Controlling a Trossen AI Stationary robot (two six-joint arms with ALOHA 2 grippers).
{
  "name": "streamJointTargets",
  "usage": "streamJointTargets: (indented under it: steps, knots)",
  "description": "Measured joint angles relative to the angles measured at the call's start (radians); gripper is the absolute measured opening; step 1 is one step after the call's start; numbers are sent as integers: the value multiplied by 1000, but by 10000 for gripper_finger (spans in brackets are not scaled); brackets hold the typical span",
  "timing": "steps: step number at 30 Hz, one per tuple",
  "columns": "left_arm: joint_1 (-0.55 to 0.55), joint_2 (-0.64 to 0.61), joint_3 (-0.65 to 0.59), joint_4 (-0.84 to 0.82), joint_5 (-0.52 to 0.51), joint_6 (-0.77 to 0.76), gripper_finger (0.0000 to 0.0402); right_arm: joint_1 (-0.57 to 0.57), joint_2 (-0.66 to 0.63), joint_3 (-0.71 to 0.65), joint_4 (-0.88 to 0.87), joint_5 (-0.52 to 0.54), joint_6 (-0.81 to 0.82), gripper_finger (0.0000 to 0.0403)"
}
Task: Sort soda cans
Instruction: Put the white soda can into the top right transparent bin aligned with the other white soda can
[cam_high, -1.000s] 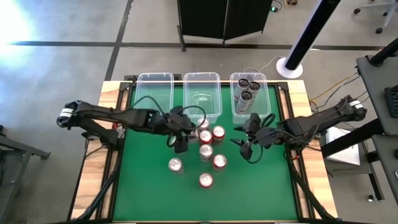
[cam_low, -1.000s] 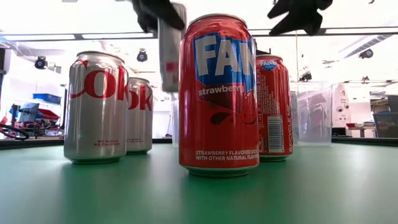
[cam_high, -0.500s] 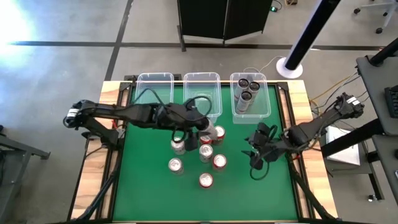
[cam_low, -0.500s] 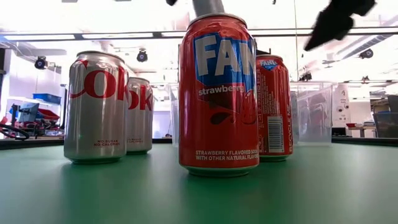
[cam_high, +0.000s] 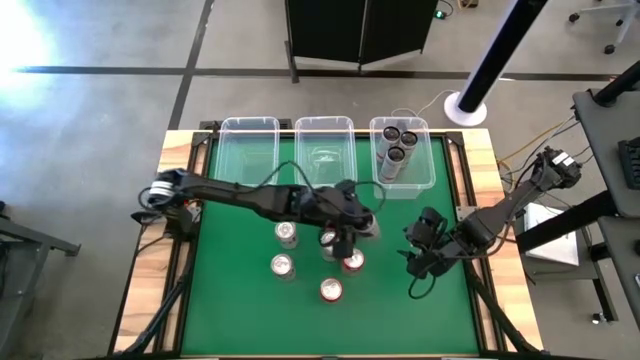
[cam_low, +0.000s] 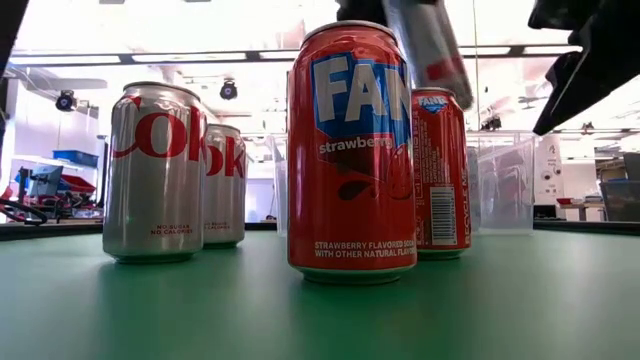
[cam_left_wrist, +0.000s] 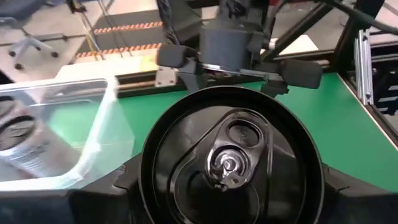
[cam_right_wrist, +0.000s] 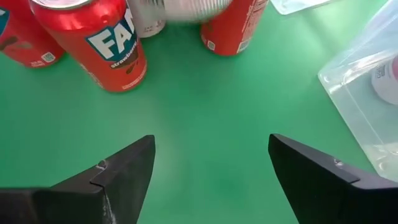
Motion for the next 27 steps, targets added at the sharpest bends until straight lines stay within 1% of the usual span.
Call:
streamJointTargets:
  steps: [4,8,10,17,22,27]
  knots:
    - [0,65,41,3,12,0,241,17,-5,0,-8,-1,3,317]
    - [-4,121,67,-10,12,-6,241,31,-24,15,-119,0,50,314]
    - [-8,150,78,-15,12,-11,241,33,-35,19,-137,2,65,310]
    - [-16,242,126,-31,14,-24,241,33,-40,20,-61,1,45,303]
    - [-13,286,167,-87,11,-25,242,33,-23,20,-28,-1,19,317]
    - [-13,308,172,-101,12,-21,257,33,-1,20,-7,0,9,332]
